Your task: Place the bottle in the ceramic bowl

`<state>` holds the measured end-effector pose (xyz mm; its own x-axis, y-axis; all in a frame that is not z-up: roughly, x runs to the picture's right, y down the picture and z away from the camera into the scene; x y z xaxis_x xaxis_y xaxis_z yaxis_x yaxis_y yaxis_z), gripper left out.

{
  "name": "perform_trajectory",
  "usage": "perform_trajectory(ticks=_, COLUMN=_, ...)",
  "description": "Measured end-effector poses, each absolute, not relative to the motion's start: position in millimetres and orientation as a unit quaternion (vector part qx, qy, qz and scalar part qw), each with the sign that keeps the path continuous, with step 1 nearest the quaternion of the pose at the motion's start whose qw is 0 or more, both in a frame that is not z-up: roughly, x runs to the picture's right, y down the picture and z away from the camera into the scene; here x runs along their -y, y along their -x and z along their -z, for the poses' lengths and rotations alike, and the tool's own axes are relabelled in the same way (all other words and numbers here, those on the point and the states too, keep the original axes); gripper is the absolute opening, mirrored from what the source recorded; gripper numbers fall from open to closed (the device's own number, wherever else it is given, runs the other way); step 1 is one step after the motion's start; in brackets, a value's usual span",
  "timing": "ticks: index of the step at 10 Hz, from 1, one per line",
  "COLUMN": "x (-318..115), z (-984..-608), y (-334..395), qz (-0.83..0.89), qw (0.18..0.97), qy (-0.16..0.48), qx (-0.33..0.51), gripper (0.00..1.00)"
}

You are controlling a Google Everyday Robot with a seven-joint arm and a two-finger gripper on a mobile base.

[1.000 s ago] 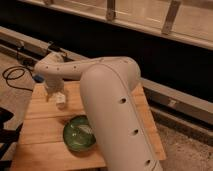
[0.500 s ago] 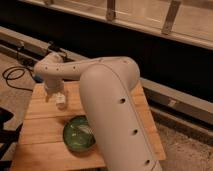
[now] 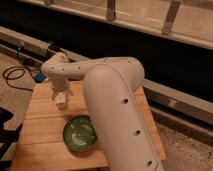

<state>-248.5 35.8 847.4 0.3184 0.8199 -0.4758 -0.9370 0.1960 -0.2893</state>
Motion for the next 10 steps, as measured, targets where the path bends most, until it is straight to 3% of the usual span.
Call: perform_trajectory(ticks=10, x=-38, z=-907, y=276, qz=-0.547, qw=0.766, qy=0.315, qx=-0.117, gripper=0.65)
